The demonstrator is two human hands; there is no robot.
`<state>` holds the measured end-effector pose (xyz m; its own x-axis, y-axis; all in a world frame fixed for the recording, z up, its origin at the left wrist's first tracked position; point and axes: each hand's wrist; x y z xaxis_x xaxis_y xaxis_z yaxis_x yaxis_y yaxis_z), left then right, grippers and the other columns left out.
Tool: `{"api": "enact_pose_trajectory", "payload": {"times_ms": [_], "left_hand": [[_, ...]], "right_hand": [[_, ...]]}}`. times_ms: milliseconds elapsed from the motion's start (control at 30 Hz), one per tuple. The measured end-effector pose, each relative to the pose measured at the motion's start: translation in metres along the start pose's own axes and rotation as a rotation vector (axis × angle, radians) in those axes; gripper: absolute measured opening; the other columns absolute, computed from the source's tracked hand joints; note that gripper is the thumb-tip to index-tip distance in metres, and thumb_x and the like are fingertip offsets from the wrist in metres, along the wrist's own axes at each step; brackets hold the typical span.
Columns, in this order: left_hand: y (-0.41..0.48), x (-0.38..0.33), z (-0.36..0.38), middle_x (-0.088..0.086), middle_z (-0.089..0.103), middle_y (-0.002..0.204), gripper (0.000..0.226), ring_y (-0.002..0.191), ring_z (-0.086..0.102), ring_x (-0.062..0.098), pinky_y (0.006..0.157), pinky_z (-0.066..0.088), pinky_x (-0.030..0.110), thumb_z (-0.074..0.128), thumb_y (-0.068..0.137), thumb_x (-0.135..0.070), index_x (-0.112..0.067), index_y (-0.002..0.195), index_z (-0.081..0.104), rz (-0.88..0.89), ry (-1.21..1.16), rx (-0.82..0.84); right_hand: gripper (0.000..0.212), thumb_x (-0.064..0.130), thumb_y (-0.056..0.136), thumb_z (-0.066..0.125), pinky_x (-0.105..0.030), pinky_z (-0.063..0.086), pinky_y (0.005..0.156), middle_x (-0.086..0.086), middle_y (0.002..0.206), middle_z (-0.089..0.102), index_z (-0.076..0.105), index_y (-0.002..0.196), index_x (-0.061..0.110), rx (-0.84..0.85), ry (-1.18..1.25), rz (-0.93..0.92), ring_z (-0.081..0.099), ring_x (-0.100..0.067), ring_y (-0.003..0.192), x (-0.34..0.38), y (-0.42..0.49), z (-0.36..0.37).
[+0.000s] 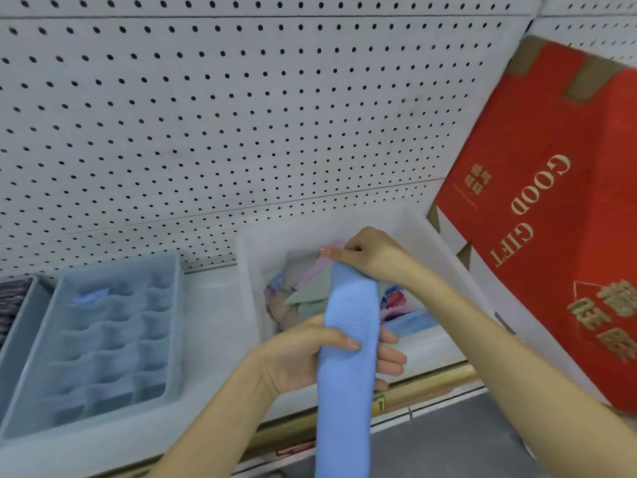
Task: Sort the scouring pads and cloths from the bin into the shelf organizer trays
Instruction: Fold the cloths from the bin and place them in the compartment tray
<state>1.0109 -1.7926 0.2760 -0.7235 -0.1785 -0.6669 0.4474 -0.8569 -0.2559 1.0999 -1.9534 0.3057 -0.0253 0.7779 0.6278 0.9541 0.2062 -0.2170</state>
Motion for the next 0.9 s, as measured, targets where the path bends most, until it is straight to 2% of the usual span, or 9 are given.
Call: {"api": "enact_pose_trajectory", "payload": {"times_ms": [100,200,300,367,467,533,600,733,900], "left_hand": [[0.002,0.004,0.002,0.023,0.064,0.121,0.031,0.113,0.063,0.033,0.094,0.052,0.043,0.051,0.088,-0.003,-0.001,0.113,0.069,0.058,-0.036,-0.137],[0.005,0.007,-0.003,0.02,0.066,0.12,0.03,0.106,0.067,0.028,0.088,0.056,0.038,0.062,0.084,-0.003,-0.001,0.114,0.065,0.184,-0.111,-0.421],[0.002,0.006,-0.012,0.015,0.071,0.106,0.02,0.09,0.069,0.023,0.078,0.059,0.034,0.053,0.091,0.0,-0.003,0.107,0.064,0.287,-0.166,-0.627],[-0.001,0.002,-0.015,0.016,0.068,0.105,0.024,0.087,0.069,0.023,0.073,0.059,0.031,0.05,0.093,0.002,0.001,0.114,0.06,0.327,-0.129,-0.696],[-0.004,-0.004,-0.019,0.025,0.061,0.122,0.033,0.107,0.064,0.033,0.088,0.054,0.037,0.048,0.095,0.002,0.007,0.127,0.052,0.325,-0.034,-0.76],[-0.006,-0.009,-0.019,0.028,0.058,0.127,0.035,0.119,0.057,0.04,0.1,0.046,0.044,0.049,0.095,0.001,0.009,0.129,0.051,0.295,0.047,-0.78],[-0.009,-0.013,-0.018,0.026,0.063,0.122,0.031,0.117,0.058,0.04,0.105,0.044,0.049,0.053,0.094,-0.001,0.008,0.123,0.057,0.286,0.114,-0.8],[-0.016,-0.019,-0.017,0.016,0.07,0.112,0.044,0.109,0.065,0.033,0.103,0.044,0.054,0.071,0.077,-0.017,0.0,0.117,0.064,0.287,0.218,-0.801],[-0.017,-0.02,-0.016,0.01,0.075,0.097,0.041,0.096,0.069,0.034,0.094,0.047,0.058,0.082,0.061,-0.018,-0.007,0.099,0.072,0.335,0.256,-0.938]], "right_hand": [[0.049,0.057,0.088,0.055,-0.032,0.041,0.056,-0.007,0.062,0.053,0.053,0.068,0.012,-0.208,0.278,0.082,0.044,-0.014,0.051,-0.012,-0.005,0.007],[0.033,0.041,0.092,0.058,-0.025,0.044,0.052,-0.005,0.072,0.056,0.052,0.081,0.011,-0.336,0.55,0.168,0.049,-0.013,0.056,-0.028,-0.024,0.013],[0.032,0.031,0.094,0.057,-0.025,0.046,0.058,-0.007,0.067,0.056,0.055,0.076,0.005,-0.17,0.609,0.154,0.052,-0.015,0.059,-0.04,-0.048,0.033],[0.032,0.031,0.094,0.056,-0.027,0.053,0.072,-0.009,0.076,0.067,0.063,0.079,0.003,-0.027,0.627,0.122,0.064,-0.02,0.073,-0.044,-0.055,0.046],[0.022,0.028,0.095,0.057,-0.038,0.053,0.092,-0.006,0.097,0.074,0.071,0.093,0.011,0.086,0.658,0.059,0.067,-0.022,0.1,-0.04,-0.057,0.053],[0.021,0.027,0.095,0.057,-0.036,0.052,0.093,-0.003,0.099,0.074,0.072,0.095,0.011,0.136,0.669,0.027,0.067,-0.019,0.102,-0.032,-0.056,0.051],[0.025,0.028,0.094,0.057,-0.032,0.053,0.092,-0.004,0.101,0.074,0.071,0.098,0.008,0.174,0.707,0.009,0.067,-0.018,0.102,-0.025,-0.056,0.049],[0.028,0.033,0.085,0.06,-0.034,0.054,0.091,-0.01,0.101,0.074,0.073,0.095,0.01,0.185,0.828,0.025,0.068,-0.02,0.101,-0.016,-0.055,0.047],[0.02,0.022,0.091,0.062,-0.035,0.052,0.09,-0.007,0.1,0.074,0.073,0.099,0.006,0.183,0.783,0.043,0.067,-0.021,0.095,-0.013,-0.054,0.048]]}}
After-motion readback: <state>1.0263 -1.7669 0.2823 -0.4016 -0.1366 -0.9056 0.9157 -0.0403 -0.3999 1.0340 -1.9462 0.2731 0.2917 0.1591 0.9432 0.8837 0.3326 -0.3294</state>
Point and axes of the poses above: each hand's wrist, its own y-axis towards the middle knuckle, its own z-axis out of the palm, x = y × z
